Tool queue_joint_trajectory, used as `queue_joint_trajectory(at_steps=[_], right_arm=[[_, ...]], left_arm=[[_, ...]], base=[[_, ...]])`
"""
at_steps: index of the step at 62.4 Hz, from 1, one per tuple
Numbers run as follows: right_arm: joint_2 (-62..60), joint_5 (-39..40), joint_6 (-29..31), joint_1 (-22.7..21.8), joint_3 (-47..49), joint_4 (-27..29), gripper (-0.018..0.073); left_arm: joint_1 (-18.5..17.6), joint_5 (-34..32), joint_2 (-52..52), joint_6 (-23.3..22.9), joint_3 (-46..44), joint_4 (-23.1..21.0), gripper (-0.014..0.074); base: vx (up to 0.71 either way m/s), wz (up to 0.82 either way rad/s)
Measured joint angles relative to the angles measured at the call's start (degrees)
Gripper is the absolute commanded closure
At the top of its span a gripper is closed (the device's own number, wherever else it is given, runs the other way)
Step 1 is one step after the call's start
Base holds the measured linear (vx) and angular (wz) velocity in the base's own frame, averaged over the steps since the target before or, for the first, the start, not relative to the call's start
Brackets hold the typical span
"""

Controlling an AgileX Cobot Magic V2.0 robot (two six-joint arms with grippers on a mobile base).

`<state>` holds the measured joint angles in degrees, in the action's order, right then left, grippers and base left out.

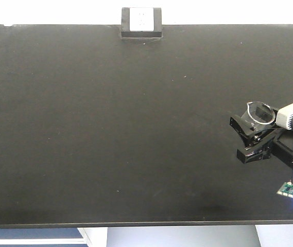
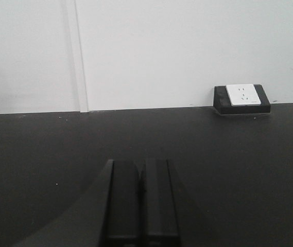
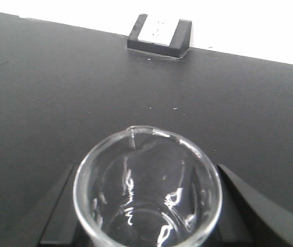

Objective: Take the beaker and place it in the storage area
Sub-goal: 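Lower the held beaker onto the black bench with the right gripper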

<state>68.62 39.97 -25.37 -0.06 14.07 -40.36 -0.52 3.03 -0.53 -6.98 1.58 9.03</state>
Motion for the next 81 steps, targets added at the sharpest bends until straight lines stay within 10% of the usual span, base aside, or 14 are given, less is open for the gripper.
queue_joint_trajectory(at_steps=[48, 81], right_arm=[[7.03, 0.44, 2.9, 0.0, 0.0, 4.98, 0.0573], [33.42, 23.83, 15.15, 0.0, 1.71, 15.51, 0.0561]], left_arm=[[0.0, 0.0, 0.0, 0.0, 0.0, 0.0, 0.0603], [0.0, 0.0, 0.0, 0.0, 0.0, 0.0, 0.0603]], base=[[0.0, 0.0], [0.0, 0.0]])
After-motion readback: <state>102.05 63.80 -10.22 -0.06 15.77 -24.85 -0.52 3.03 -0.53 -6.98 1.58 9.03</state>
